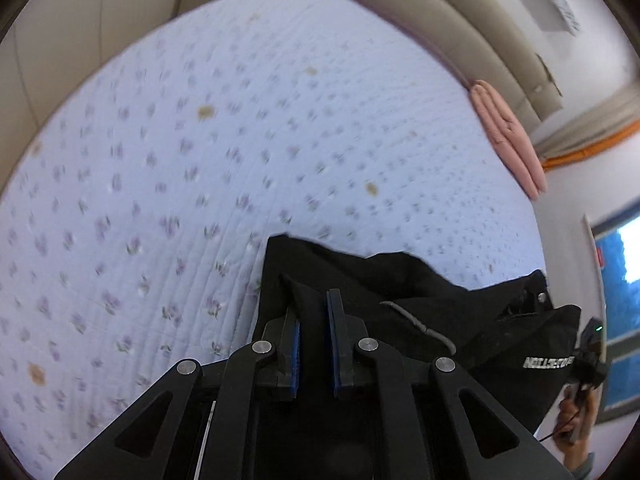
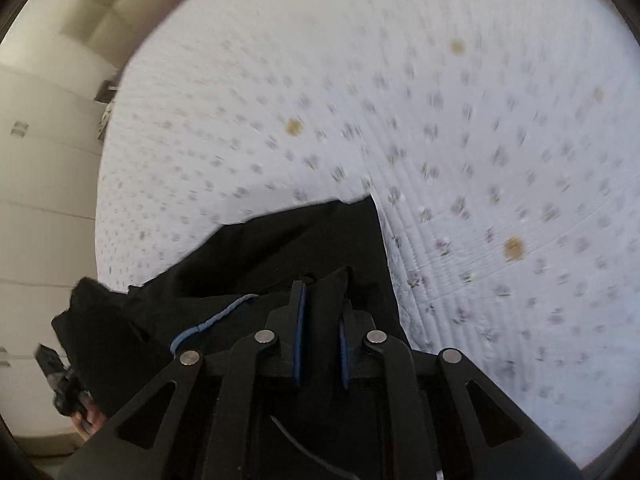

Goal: Fold large clothes

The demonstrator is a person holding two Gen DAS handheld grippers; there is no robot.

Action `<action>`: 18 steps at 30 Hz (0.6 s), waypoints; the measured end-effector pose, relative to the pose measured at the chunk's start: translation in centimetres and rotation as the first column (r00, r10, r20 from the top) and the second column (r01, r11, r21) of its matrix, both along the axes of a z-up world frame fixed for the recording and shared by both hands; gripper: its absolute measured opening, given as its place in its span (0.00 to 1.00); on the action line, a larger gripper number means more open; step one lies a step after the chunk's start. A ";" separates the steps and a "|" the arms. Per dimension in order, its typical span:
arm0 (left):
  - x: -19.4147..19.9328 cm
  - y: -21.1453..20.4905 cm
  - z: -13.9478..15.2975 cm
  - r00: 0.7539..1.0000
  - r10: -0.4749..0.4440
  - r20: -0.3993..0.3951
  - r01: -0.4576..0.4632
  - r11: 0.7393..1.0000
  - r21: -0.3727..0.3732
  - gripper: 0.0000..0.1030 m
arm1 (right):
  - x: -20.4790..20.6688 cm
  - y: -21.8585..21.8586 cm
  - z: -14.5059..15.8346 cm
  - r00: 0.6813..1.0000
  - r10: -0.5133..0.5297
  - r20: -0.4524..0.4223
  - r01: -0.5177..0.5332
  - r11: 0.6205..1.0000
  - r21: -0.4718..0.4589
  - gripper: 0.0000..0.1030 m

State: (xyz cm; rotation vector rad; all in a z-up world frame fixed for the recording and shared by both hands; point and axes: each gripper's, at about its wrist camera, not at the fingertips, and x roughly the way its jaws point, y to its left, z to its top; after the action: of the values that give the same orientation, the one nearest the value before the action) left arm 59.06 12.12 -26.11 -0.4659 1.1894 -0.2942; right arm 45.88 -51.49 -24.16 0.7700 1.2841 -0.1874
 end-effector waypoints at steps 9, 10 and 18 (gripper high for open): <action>-0.5 1.6 6.2 0.999 -0.042 -0.002 0.042 0.999 0.004 0.19 | 0.4 -3.9 -0.3 1.000 0.029 0.010 -0.030 0.977 0.212 0.36; -0.8 2.0 7.3 0.999 -0.050 0.014 0.050 0.999 0.000 0.20 | 0.3 -4.3 0.5 0.999 0.031 0.026 -0.035 0.979 0.200 0.43; -1.8 4.6 11.5 0.988 0.017 0.156 -0.026 0.998 0.056 0.72 | 1.5 -2.3 4.0 0.955 0.269 0.123 -0.264 0.963 -0.053 0.64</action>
State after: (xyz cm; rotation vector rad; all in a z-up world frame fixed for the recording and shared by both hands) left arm 57.25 16.69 -14.61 -0.3976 1.0378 -0.2712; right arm 47.39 -53.82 -20.13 0.5618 1.2434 0.0569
